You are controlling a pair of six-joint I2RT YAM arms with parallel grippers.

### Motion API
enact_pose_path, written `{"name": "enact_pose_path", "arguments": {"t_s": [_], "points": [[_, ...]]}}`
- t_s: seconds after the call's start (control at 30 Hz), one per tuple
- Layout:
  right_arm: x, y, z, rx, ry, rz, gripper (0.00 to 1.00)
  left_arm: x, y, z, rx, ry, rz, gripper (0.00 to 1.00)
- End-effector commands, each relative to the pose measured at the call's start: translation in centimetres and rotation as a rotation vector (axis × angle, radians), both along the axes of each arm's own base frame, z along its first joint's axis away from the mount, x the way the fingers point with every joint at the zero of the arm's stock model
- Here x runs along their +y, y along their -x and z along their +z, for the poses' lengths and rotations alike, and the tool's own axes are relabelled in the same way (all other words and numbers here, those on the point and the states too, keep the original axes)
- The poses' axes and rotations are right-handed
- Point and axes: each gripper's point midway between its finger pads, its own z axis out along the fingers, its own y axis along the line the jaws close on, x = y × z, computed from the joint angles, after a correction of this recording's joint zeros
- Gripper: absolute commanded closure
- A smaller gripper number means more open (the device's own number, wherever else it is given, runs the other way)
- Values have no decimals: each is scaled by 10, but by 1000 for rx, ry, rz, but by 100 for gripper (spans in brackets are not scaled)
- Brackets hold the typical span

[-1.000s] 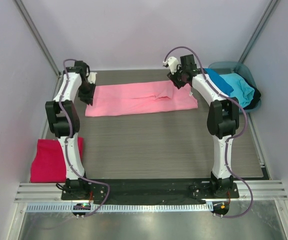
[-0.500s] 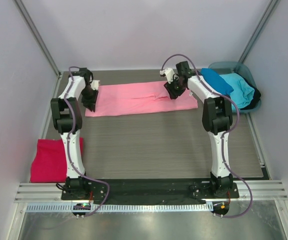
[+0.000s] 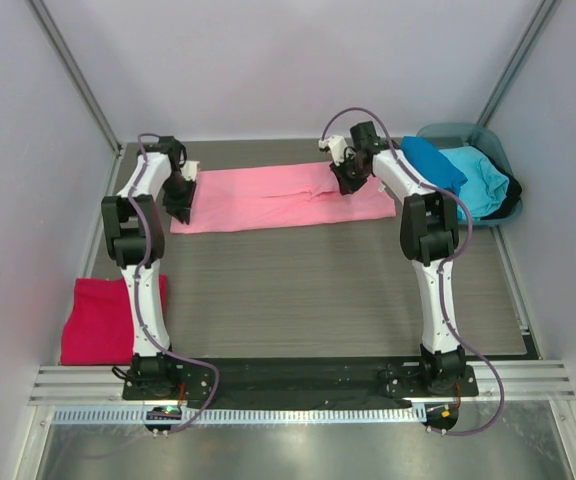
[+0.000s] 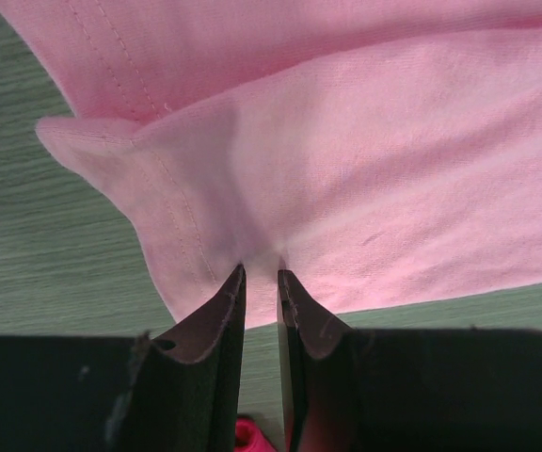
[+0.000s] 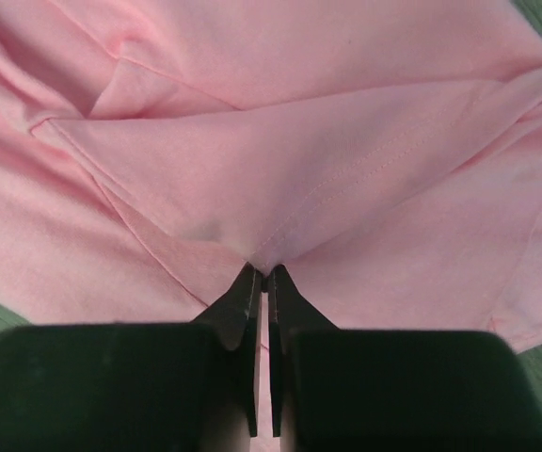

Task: Fold and stack the t-shirts
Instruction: Fold the tshirt

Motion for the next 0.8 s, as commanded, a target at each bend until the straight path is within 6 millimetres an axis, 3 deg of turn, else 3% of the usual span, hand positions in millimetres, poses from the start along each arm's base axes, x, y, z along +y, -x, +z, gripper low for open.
{"name": "enact_pose_path", "arguments": {"t_s": [0.0,0.17,0.2,0.27,0.3,0.33,0.37,0.43,0.47,0.53,0.57,0.6,0.77], "points": [[16,-5,22,-31,-58,26,99,3,-3,6,-24,-11,12,79],[32,-16,51,-93,-112,44,99,5,-3,11,-30,-18,12,79],[38,-27,67,-145,-130,49,99,4,-2,12,-31,-17,9,79],[54,-39,65,-175,-141,44,99,6,-2,18,-48,-25,4,79],[63,-54,84,-241,-157,41,98,5,-3,22,-58,-24,-2,78],[69,-60,78,-250,-155,30,96,5,-4,27,-70,-23,-12,76],[76,-69,96,-308,-160,14,81,2,-6,38,-94,-1,-42,71],[77,-75,104,-339,-166,-14,59,-4,-5,55,-128,29,-111,64],[75,-75,120,-368,-174,-27,56,-7,-6,76,-185,35,-200,59],[67,-71,119,-368,-159,-58,51,-6,1,84,-205,6,-301,53],[63,-66,138,-389,-166,-59,51,-4,3,89,-217,-19,-366,47],[61,-57,126,-355,-157,-56,50,3,5,99,-237,-79,-462,45],[51,-24,129,-316,-149,-49,50,5,27,78,-119,-166,-688,48]]}}
